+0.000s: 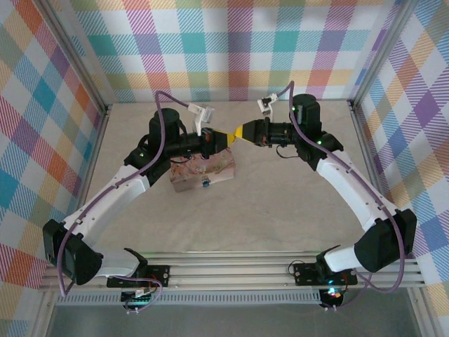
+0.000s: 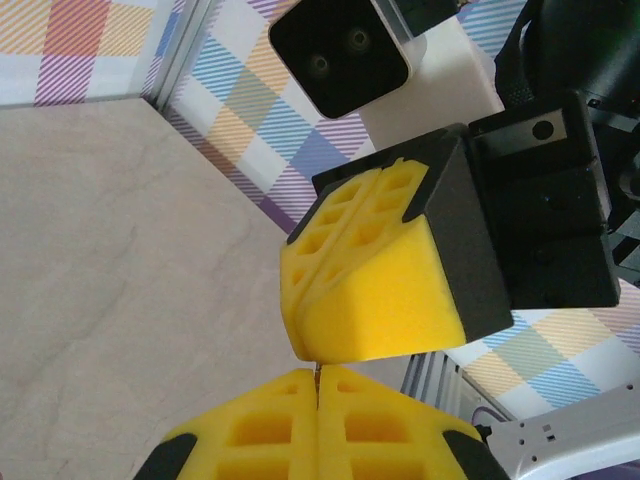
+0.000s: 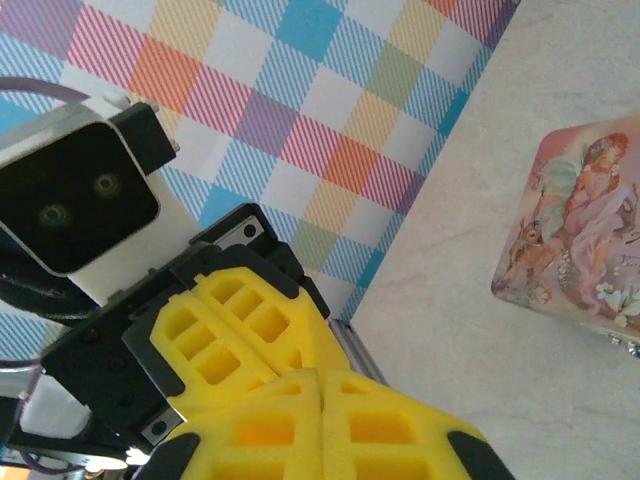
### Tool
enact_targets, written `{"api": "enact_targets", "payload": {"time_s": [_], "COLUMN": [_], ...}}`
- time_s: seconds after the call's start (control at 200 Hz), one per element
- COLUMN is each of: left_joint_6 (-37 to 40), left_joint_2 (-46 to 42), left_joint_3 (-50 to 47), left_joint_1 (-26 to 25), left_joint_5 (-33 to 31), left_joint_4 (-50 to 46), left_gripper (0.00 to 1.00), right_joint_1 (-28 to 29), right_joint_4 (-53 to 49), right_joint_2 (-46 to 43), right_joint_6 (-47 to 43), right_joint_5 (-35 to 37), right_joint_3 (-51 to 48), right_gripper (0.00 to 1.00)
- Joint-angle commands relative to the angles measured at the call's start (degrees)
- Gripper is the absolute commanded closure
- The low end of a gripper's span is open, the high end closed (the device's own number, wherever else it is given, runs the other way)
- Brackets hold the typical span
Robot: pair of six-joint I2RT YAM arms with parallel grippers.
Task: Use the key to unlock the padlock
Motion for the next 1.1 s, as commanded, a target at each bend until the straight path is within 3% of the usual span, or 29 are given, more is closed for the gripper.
{"api": "enact_targets", "payload": {"time_s": [0.0, 0.07, 0.195, 0.25, 0.35, 0.43, 0.575, 1.095], "left_joint_6": [0.1, 0.2, -2.2, -5.4, -13.7, -19.0, -22.3, -22.5], "left_joint_2": [-1.6, -1.7, -2.7, -3.1, -4.4, -5.1, -2.8, 2.0], "left_joint_3": [-0.5, -0.5, 0.5, 0.9, -3.1, -6.4, -5.6, -4.0], "left_joint_1": [0.4, 0.3, 0.4, 1.4, 4.8, 5.5, 5.5, 3.6], "left_joint_5": [-0.9, -1.7, -7.2, -9.4, -1.4, 2.2, 8.2, 13.3], "left_joint_4": [0.3, -0.7, -5.4, -7.4, 2.3, 10.8, 14.7, 11.9], "left_gripper": [1.0, 1.0, 0.6, 0.49, 0.41, 0.4, 0.42, 0.57], "right_joint_1": [0.9, 0.8, 0.8, 0.8, 0.8, 0.8, 0.7, -1.3], "right_joint_4": [3.1, 3.9, 1.9, -4.0, -14.7, -15.7, -12.6, -6.3], "right_joint_2": [0.6, 0.7, 0.1, 0.2, 1.4, 1.5, 2.2, 3.4], "right_joint_6": [0.3, -0.5, -7.1, -11.8, -19.7, -21.5, -20.9, -16.9], "right_joint_5": [-3.0, -3.5, -2.9, -1.1, 0.9, 0.3, -2.9, -6.7], "right_joint_3": [-0.7, -0.7, 0.0, 2.2, 7.3, 8.0, 7.6, 5.5], "right_gripper": [1.0, 1.0, 1.0, 1.0, 1.0, 1.0, 1.0, 1.0]}}
